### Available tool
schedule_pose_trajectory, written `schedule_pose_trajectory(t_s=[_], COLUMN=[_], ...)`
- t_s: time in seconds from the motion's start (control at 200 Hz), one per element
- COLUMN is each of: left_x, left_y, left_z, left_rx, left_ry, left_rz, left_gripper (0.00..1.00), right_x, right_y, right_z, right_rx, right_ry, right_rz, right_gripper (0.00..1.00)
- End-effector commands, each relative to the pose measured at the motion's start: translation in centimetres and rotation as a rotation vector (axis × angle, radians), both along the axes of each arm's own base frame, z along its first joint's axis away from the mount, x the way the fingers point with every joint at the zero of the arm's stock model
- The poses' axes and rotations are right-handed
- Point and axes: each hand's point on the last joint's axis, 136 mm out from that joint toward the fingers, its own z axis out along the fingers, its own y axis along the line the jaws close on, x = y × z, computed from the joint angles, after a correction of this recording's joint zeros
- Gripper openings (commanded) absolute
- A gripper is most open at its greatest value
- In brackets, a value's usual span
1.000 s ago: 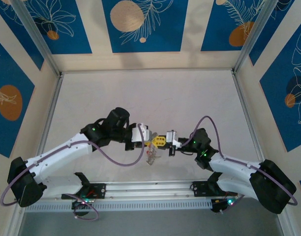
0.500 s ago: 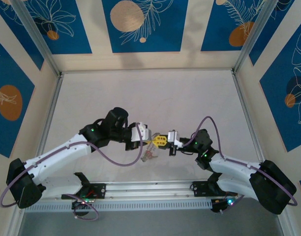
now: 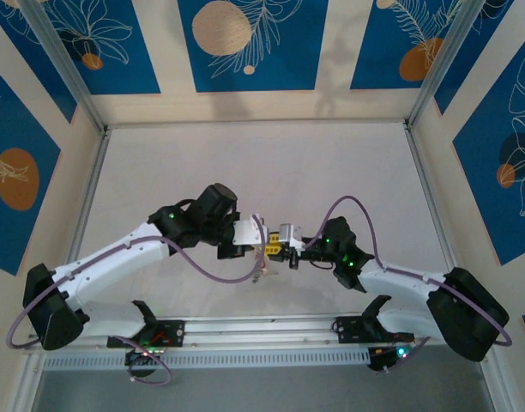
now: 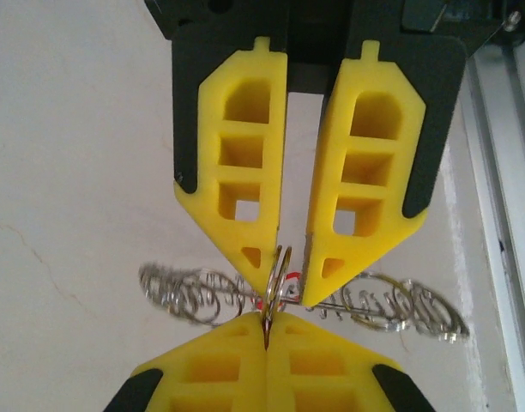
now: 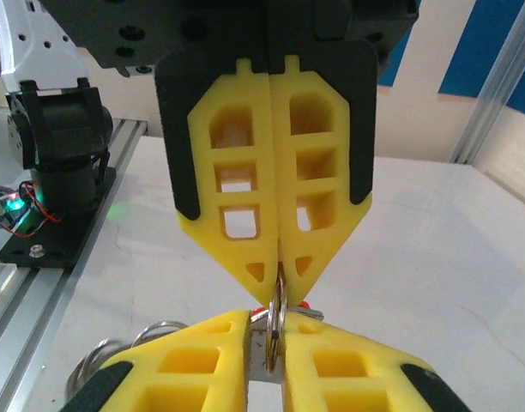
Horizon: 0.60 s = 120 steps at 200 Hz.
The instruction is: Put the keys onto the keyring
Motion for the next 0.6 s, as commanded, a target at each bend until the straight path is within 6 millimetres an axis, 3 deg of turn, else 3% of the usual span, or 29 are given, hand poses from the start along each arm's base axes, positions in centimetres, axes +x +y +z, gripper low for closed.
schedule_pose_trajectory(t_s=[0.0, 0.045, 0.15, 0.3, 0.42, 0.595], left_x=[-0.4, -0.5, -0.5, -0.3, -0.2, -0.1], left_y=[-0.4, -0.4, -0.2, 0.3, 0.9, 1.0], left_z=[0.9, 0.8, 0.6, 0.1, -0.7, -1.2], left_rx=[0.011, 0.017, 0.029, 0.044, 0.047, 0.032], left_ry=[-0.021, -0.020, -0.020, -0.037, -0.065, -0.078], left_rz=[-0.043, -0.045, -0.040, -0.029, -0.017, -0.011], left_gripper=[0.00, 0.00, 0.00, 0.00, 0.11, 0.08], right_x=[0.5, 0.6, 0.8, 0.4, -0.2, -0.5], right_y=[0.8, 0.9, 0.9, 0.7, 0.2, -0.3], right_z=[0.9, 1.0, 1.2, 1.5, 2.1, 2.6], right_rx=[0.008, 0.010, 0.013, 0.040, 0.071, 0.090], right_ry=[-0.012, -0.012, -0.012, -0.026, -0.049, -0.059], right_rz=[-0.002, -0.007, -0.016, -0.004, 0.023, 0.031], right_gripper=[0.18, 0.17, 0.00, 0.00, 0.00, 0.00])
